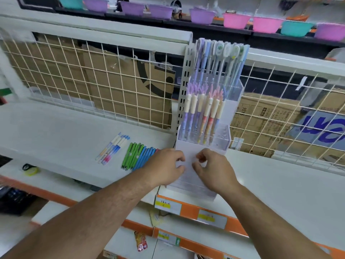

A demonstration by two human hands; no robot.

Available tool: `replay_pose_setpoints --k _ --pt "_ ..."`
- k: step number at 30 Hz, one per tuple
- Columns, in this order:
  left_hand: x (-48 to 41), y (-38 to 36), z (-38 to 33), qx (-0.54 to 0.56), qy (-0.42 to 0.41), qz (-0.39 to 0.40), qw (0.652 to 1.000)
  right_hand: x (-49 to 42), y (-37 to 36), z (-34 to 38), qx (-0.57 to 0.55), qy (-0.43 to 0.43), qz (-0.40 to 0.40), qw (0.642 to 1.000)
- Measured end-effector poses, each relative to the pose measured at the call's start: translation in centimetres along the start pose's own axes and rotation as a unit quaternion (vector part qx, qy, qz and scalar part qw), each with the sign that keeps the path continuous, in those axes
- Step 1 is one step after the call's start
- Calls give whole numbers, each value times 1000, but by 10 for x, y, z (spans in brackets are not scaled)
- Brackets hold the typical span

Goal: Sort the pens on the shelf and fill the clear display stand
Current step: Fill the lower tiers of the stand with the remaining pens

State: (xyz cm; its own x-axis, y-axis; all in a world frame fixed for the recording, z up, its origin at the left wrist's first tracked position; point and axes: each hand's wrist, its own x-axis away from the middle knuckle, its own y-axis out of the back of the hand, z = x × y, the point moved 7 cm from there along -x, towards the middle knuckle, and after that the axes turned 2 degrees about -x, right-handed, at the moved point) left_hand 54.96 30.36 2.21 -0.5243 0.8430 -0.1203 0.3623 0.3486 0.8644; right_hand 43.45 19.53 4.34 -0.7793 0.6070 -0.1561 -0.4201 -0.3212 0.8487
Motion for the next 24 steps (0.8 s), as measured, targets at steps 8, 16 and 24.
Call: replay_pose_setpoints --k 8,16,24 --pt "2 40 76 -12 -2 -7 1000 -24 -54 61 0 -13 23 1000" --pt "7 82 215 -58 85 -9 995 -48 -129 148 -17 -26 33 999" --pt "0 79 289 -15 185 29 982 -56 -168 185 6 -57 31 998"
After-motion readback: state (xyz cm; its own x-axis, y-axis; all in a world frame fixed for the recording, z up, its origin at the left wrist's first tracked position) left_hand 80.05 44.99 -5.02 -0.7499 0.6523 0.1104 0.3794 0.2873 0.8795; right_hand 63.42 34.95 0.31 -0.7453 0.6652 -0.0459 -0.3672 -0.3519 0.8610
